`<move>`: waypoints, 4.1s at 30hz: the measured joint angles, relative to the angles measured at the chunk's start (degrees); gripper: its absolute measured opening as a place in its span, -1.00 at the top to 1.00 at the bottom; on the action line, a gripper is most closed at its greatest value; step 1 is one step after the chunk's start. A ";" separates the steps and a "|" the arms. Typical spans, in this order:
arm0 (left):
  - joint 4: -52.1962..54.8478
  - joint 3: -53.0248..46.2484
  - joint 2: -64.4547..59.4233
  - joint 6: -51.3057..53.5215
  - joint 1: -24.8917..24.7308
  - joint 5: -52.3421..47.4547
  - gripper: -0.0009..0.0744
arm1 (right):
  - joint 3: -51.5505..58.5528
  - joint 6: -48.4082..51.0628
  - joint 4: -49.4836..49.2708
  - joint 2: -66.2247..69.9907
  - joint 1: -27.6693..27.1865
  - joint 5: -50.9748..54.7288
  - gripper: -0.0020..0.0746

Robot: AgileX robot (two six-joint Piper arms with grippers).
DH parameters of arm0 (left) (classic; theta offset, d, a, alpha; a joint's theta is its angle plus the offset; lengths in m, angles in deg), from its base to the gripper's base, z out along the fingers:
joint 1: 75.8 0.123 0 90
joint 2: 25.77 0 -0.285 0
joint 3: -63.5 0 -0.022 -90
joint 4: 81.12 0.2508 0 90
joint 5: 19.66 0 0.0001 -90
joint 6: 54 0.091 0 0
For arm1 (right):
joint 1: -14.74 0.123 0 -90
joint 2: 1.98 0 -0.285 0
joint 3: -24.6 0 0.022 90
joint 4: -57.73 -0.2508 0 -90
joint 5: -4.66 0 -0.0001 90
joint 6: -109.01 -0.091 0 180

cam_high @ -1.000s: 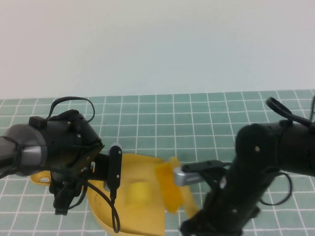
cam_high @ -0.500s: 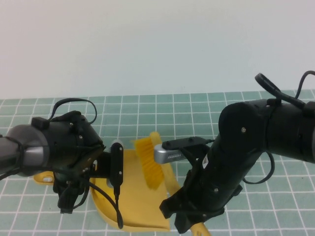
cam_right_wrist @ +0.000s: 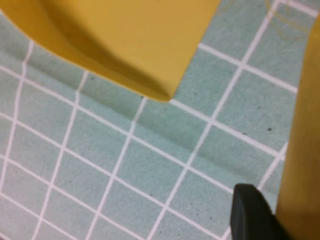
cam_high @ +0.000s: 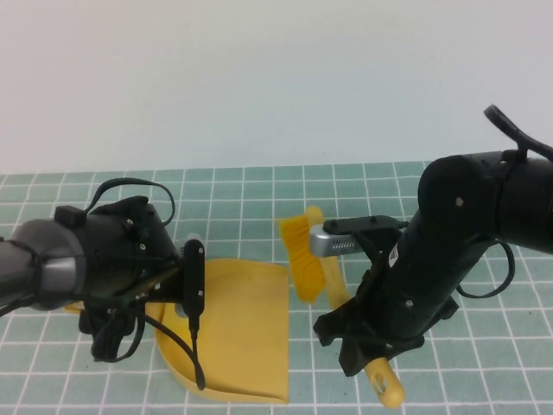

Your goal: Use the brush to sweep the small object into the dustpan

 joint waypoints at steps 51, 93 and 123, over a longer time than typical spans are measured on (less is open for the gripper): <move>-3.43 0.00 45.61 -56.94 0.10 14.12 0.98 | 12.46 -4.40 3.19 -0.08 -0.45 -7.48 0.02; -25.33 -43.60 83.77 -55.97 34.83 40.41 0.98 | 15.50 -3.09 26.95 -49.58 -10.80 -16.97 0.95; -51.38 -61.13 101.98 -24.30 35.36 41.52 0.98 | 60.88 1.91 22.39 -103.48 -26.98 -33.75 0.95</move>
